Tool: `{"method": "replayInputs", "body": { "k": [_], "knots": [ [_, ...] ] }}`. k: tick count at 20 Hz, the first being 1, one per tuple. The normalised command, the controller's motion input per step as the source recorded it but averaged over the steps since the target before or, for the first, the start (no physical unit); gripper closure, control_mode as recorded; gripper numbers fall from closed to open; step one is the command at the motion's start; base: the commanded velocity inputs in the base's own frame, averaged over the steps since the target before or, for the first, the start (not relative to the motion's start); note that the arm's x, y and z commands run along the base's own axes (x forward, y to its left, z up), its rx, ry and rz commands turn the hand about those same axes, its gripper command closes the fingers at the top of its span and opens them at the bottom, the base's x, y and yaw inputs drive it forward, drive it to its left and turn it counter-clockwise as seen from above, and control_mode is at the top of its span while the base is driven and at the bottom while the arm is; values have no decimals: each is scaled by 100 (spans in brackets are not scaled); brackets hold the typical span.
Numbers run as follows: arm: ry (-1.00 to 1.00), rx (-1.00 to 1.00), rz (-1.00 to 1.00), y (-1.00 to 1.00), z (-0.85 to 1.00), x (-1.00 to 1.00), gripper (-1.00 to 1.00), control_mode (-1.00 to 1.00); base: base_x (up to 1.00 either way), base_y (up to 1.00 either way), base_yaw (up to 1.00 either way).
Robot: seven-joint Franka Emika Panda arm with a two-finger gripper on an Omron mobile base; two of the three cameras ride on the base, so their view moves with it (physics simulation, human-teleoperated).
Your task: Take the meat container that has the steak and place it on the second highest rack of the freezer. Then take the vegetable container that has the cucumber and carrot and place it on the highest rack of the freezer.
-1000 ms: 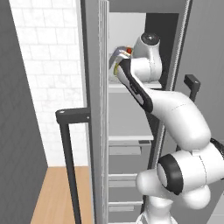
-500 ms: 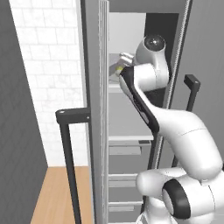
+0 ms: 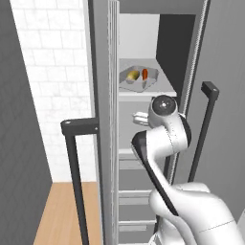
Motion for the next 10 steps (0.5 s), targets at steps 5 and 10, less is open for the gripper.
{"method": "replayInputs", "body": {
  "k": [5, 10],
  "knots": [
    [37, -27, 22, -29, -99, -100, -100, -100, 0, 0, 0],
    [0, -4, 0, -25, -46, -60, -100, 100, -40, -40, -7]
  ]
}}
